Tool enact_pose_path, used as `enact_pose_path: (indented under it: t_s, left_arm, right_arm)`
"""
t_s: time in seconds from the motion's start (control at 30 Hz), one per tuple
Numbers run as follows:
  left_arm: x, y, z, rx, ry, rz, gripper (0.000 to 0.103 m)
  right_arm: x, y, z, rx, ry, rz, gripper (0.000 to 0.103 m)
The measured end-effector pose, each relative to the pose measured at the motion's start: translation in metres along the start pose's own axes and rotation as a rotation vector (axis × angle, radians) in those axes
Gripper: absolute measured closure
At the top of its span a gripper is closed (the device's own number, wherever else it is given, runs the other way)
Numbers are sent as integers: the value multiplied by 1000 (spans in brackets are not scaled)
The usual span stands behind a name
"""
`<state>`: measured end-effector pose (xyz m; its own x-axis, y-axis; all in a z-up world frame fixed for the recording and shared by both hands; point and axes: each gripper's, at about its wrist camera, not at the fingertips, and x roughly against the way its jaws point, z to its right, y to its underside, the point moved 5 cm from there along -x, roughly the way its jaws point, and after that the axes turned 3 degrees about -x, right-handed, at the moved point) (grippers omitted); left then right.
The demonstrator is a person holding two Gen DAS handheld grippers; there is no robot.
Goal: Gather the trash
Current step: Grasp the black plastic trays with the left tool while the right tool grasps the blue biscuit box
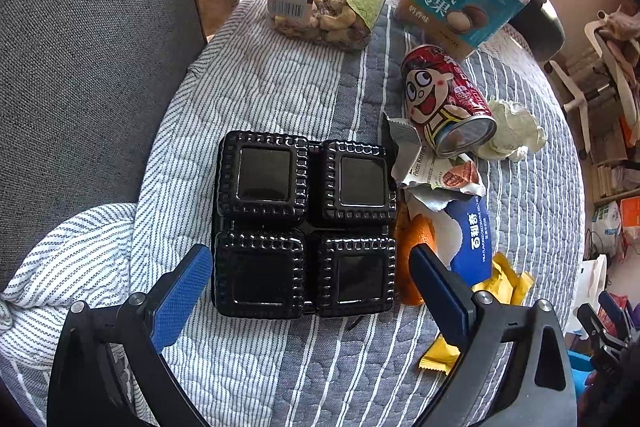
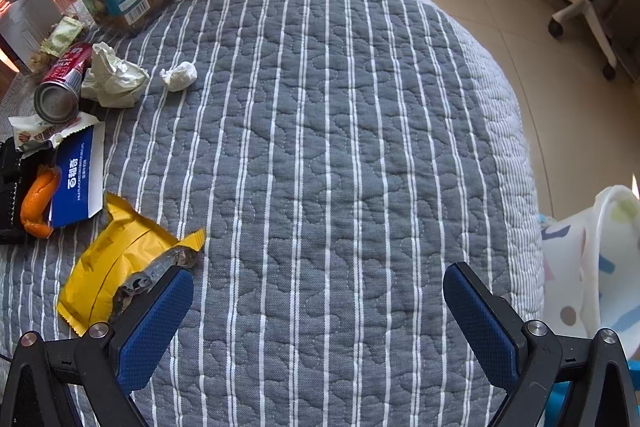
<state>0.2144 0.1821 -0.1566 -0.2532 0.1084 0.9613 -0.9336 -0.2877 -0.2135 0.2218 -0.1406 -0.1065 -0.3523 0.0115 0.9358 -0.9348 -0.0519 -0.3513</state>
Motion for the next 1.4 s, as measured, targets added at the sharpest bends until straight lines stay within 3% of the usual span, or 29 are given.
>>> enact_pose_path:
  t_s: [0.03, 0.2, 0.3, 0.63, 0.9, 1.23, 1.4]
  left_arm:
    - [3, 1, -2, 8, 14, 2, 7]
    - [10, 2, -19, 17, 1, 22, 41]
    - [4, 4, -28, 40, 2, 4, 49]
    - [4, 5, -26, 8, -11, 16, 54]
    - [45, 10, -18, -40, -7, 112, 54]
    - [73, 13, -34, -54, -43, 167, 54]
    - [72, 10, -36, -46, -43, 166, 54]
  right_arm:
    - [-1, 0, -2, 3, 1, -3, 1]
    - [-6, -3, -14, 25, 2, -7, 1]
    - [-9, -4, -23, 35, -4, -11, 1]
    - [-9, -8, -61, 57, -80, -18, 1]
    - [-15, -20, -103, 42, -204, -14, 1]
    - [-56, -30, -160, -15, -352, -73, 27]
    - [-70, -29, -178, 1, -347, -84, 35]
